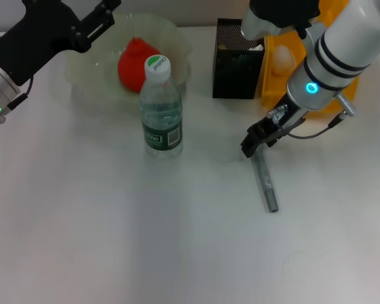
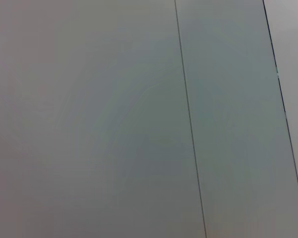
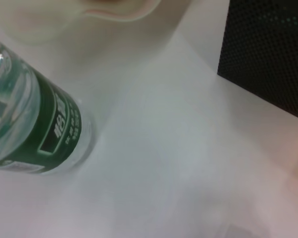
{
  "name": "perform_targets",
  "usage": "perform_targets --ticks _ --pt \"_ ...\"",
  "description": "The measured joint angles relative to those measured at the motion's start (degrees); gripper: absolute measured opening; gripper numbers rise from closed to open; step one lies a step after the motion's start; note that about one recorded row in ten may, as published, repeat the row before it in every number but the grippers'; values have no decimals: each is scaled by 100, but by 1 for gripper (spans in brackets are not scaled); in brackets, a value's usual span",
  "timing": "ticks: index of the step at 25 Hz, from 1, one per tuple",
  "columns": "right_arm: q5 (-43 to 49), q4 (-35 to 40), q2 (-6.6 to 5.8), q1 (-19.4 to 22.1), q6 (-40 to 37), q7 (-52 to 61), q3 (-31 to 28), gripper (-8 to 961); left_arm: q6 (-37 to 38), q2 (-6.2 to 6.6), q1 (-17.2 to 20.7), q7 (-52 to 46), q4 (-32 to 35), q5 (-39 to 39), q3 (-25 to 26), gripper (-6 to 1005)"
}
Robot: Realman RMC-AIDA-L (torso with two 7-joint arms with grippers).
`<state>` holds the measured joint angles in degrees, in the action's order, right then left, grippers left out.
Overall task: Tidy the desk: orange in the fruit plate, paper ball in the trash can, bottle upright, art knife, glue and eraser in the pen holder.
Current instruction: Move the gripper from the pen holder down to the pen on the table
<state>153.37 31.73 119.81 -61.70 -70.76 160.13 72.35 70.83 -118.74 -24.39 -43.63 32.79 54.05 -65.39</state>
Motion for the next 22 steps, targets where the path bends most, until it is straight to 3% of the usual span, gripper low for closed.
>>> perform_targets --ticks 22 --pt "-2 -370 7 -169 142 -48 7 348 89 -5 58 63 -19 0 44 666"
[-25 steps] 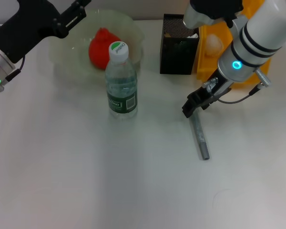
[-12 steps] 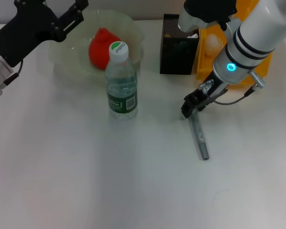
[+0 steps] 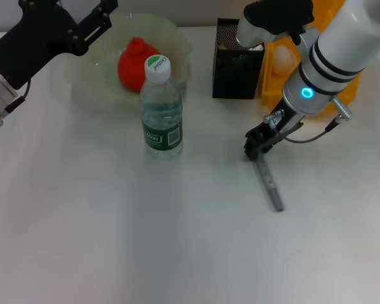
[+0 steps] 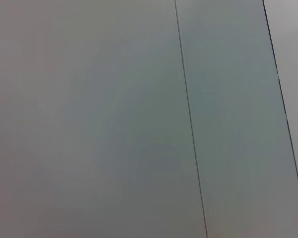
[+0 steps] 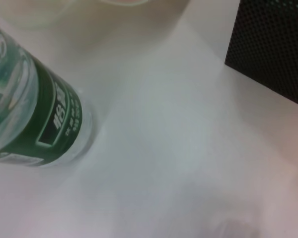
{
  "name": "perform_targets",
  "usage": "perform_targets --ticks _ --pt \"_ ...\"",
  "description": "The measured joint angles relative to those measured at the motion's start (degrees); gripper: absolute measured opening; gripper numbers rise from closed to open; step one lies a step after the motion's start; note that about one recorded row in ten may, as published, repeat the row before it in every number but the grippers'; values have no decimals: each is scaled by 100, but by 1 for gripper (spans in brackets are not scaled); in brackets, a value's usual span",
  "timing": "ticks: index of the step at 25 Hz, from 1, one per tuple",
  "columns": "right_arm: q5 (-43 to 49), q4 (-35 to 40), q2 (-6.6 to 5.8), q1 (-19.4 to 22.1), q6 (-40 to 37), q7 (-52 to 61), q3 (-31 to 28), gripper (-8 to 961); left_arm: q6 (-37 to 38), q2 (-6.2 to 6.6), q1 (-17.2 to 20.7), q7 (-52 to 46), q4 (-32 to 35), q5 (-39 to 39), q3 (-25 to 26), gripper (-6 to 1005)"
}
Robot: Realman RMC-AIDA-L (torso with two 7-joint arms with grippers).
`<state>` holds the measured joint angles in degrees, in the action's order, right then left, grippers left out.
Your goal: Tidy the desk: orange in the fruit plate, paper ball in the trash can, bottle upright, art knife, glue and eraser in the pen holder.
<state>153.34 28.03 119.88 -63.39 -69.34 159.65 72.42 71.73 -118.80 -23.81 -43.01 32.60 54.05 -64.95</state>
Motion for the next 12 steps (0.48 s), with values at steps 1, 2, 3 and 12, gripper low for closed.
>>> perform_targets --ticks 1,2,3,12 --pt "0 0 0 0 0 0 0 348 0 0 0 0 0 0 0 666" --pt "0 0 0 3 0 0 0 348 8 -1 6 0 0 0 0 666" --pt "0 0 0 3 -1 -1 0 323 21 -1 14 1 0 0 1 666" --pt "-303 402 -23 272 -140 -179 -33 159 46 -3 61 3 0 -7 9 666"
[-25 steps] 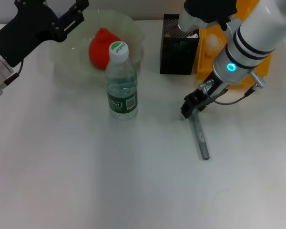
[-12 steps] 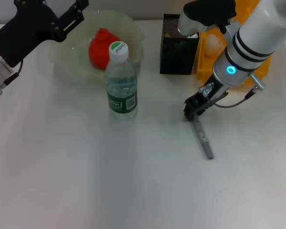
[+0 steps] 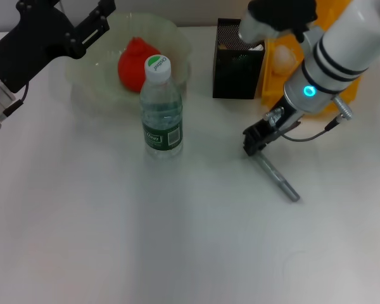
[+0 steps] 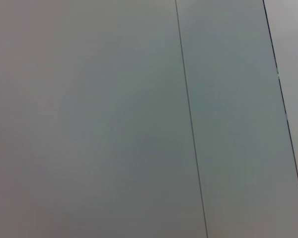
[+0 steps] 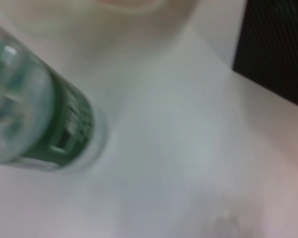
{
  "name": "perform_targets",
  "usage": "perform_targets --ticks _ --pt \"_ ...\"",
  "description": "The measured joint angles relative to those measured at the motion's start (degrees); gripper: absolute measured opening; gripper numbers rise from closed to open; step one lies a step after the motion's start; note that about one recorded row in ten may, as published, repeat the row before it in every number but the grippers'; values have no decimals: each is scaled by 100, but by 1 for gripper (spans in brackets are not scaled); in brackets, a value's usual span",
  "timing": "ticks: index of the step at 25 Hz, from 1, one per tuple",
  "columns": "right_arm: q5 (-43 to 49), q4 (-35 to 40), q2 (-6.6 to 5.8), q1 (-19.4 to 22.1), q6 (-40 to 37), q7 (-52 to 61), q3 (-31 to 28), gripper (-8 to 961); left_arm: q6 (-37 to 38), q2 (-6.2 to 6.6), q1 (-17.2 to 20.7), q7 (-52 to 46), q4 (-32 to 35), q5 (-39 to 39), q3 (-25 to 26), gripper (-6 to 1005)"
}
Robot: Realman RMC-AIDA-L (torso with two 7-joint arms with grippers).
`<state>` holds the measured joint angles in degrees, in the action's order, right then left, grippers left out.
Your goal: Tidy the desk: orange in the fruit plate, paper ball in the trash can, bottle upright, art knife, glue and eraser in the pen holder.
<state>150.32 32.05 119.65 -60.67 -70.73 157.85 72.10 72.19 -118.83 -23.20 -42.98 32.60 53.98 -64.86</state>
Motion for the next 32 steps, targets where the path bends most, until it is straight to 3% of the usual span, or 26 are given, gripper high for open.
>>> perform_targets --ticks 4,8,12,13,14,19,23,24,28,32 --pt "-793 1440 -62 888 -474 -345 -288 147 45 7 38 0 0 -99 0 666" --pt "-1838 2565 -124 1789 -881 -1007 -1263 146 77 13 61 0 1 -144 56 666" --pt "-3840 2342 -132 2421 -909 -2812 -2320 144 79 8 56 6 0 -167 87 666" --pt "-5167 1710 -131 2608 -788 -4295 -2746 143 79 7 48 24 -9 -198 89 666" --pt "-5167 1710 -131 2608 -788 -4295 -2746 143 79 5 33 70 -30 -250 87 666" --pt "-7910 -764 -155 2482 -638 -8182 -3307 141 138 -4 -9 302 -213 -499 29 666" --pt "-8556 -1550 -36 2047 -202 -9997 -3282 140 163 -9 -79 348 -349 -506 31 666" --pt "-8556 -1550 -36 2047 -202 -9997 -3282 140 172 -9 -99 367 -382 -510 38 666" --pt "-8491 -1982 -54 1370 974 -10214 -3156 141 227 -9 -107 424 -496 -672 68 666" --pt "-8485 -1990 -45 1194 1426 -10222 -2985 140 246 -6 -70 444 -533 -722 70 666"
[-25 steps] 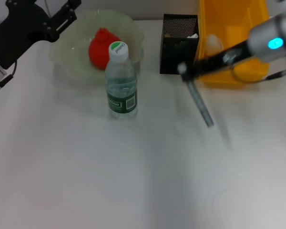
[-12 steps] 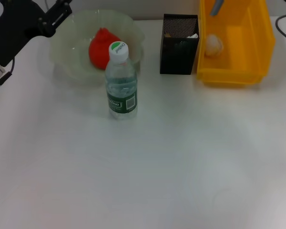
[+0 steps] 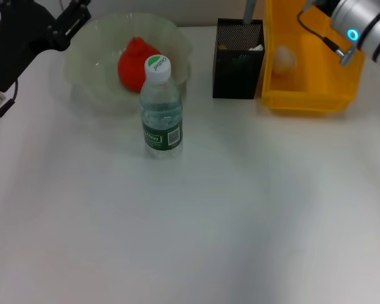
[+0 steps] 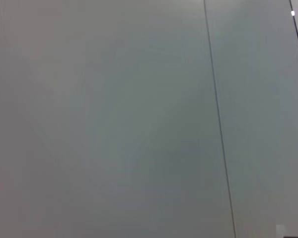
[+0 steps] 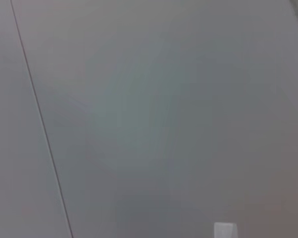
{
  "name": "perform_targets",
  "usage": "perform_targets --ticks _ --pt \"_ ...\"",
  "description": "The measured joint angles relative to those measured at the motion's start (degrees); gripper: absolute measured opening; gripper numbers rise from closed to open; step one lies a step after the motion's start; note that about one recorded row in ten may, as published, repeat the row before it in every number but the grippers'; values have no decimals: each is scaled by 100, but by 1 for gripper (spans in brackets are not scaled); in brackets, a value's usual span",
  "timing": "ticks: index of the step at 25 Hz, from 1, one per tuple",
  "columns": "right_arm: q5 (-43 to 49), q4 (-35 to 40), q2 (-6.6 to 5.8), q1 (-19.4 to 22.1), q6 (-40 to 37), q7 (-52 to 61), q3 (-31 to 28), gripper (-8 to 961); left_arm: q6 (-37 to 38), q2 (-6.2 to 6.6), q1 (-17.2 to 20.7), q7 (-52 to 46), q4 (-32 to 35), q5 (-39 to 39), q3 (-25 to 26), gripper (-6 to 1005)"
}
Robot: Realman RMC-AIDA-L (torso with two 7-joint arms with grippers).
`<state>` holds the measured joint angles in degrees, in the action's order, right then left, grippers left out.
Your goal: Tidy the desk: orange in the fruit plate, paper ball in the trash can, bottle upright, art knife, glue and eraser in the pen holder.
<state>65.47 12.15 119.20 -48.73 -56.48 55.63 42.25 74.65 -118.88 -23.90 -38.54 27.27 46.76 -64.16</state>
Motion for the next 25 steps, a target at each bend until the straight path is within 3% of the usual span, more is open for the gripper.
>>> perform_targets --ticks 14,23,25 --pt "5 -141 29 -82 168 99 62 204 36 15 43 83 -55 -1 18 667" --pt "11 -119 15 -79 277 402 396 264 62 20 27 84 -31 0 -7 666" --pt "11 -118 17 -57 268 403 406 357 68 22 7 83 -27 0 -12 666"
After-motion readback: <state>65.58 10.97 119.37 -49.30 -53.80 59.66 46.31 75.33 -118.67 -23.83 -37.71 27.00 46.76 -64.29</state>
